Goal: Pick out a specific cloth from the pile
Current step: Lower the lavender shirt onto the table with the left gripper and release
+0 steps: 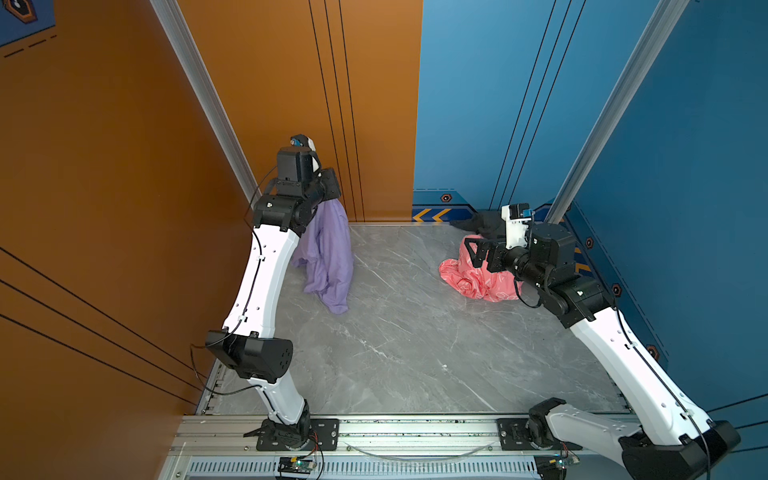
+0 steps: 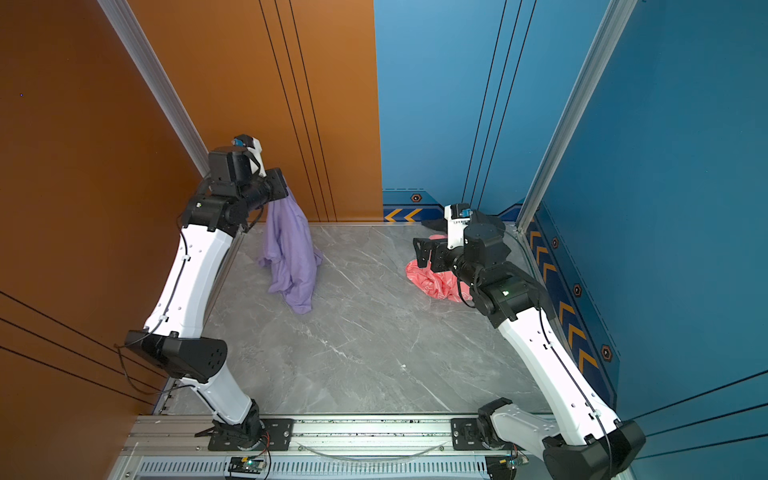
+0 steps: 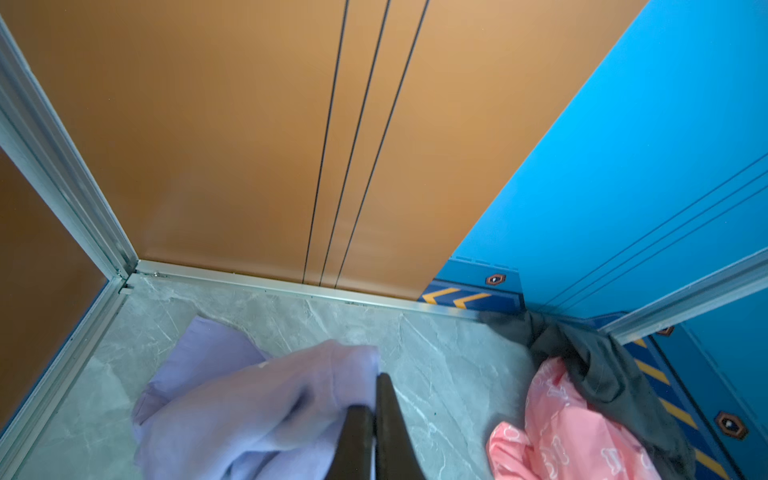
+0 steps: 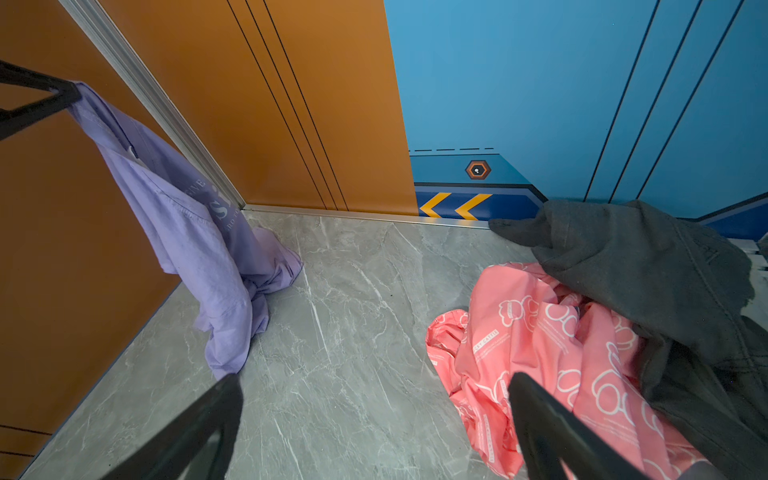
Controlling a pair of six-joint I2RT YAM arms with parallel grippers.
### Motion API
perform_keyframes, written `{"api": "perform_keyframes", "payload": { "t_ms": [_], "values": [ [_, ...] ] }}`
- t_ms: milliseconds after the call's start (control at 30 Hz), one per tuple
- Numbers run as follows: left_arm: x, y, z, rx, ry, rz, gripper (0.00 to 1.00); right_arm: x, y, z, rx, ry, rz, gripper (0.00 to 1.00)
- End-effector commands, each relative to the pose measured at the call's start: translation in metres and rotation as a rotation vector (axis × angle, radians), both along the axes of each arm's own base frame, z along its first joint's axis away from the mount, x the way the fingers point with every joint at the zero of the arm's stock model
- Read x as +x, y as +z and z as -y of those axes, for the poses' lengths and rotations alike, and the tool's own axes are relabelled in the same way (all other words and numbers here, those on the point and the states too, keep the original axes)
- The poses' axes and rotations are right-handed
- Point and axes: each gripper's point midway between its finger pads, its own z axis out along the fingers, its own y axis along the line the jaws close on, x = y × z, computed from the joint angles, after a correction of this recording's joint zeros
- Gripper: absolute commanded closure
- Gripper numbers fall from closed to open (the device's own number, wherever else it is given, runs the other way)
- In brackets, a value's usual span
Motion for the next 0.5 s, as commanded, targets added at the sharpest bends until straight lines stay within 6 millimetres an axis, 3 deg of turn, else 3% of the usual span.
{"api": "perform_keyframes", "payload": {
  "t_ms": [0,267,467],
  "values": [
    [-0.001,-0.019,0.005,0.034,-0.030,-0.035,1.00,-0.005,0.006,0.005,0.030,-0.008,0.019,0.00],
    [-0.007,-0.119,-0.029,0.010,0.098,-0.206,1.00,-0.005,-0.003,0.009,0.032,-0.015,0.001,0.00],
    [-0.034,-0.197,-0.073,-0.075,0.259,-0.313,1.00,-0.006,-0.006,0.012,0.031,-0.019,-0.005,0.00]
  ]
}}
